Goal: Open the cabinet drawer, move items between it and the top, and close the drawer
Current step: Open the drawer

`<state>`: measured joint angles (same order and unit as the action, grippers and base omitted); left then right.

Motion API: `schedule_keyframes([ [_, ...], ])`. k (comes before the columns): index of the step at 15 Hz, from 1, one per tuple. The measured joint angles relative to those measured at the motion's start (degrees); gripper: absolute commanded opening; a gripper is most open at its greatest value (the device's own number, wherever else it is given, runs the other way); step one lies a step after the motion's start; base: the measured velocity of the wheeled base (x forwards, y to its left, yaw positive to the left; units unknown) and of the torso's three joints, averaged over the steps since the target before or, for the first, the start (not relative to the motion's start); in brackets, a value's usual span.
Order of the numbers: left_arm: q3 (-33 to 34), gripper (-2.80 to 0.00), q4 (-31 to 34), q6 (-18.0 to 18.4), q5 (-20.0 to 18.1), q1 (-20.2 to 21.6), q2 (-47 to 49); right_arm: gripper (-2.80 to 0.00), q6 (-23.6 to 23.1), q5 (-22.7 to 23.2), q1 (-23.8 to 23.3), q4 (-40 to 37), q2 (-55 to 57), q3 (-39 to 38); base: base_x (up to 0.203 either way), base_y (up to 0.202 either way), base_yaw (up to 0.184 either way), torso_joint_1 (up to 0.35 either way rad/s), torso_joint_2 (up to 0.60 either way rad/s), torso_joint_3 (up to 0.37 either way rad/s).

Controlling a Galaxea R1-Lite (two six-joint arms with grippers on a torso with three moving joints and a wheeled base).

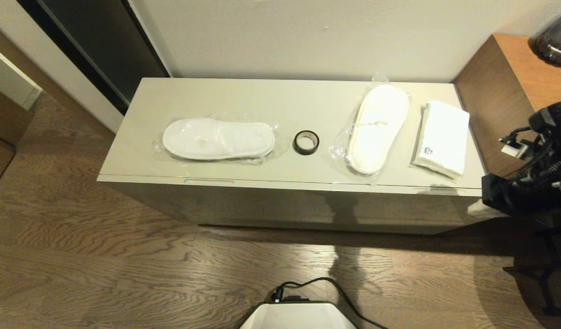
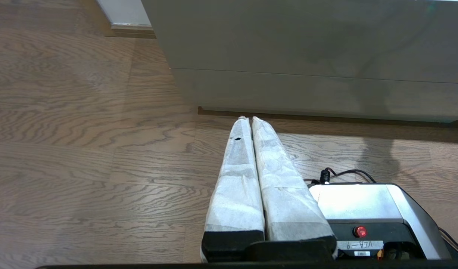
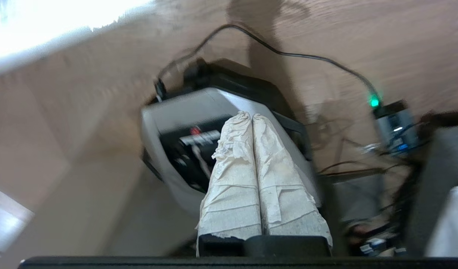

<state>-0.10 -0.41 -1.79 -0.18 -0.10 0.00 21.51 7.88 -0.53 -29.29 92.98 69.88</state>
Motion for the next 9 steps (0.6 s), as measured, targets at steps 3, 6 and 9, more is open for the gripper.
schedule_keyframes([
  [3, 0.0, -2.8, 0.0, 0.06, 0.0, 0.0, 0.0, -2.8, 4.63, -1.46, 0.23, 0.25, 8.25, 7.34, 0.0, 0.0, 0.0, 0.0, 0.0, 0.0],
  [6, 0.0, -2.8, 0.01, 0.06, 0.02, 0.0, 0.0, -2.8, 4.94, -3.72, 0.34, 0.36, 12.16, 10.56, 0.0, 0.0, 0.0, 0.0, 0.0, 0.0],
  [9, 0.0, -2.8, 0.0, 0.01, 0.02, 0.0, 0.0, -2.8, 4.91, -4.4, 0.34, 1.26, 13.96, 12.03, 0.0, 0.0, 0.0, 0.0, 0.0, 0.0],
])
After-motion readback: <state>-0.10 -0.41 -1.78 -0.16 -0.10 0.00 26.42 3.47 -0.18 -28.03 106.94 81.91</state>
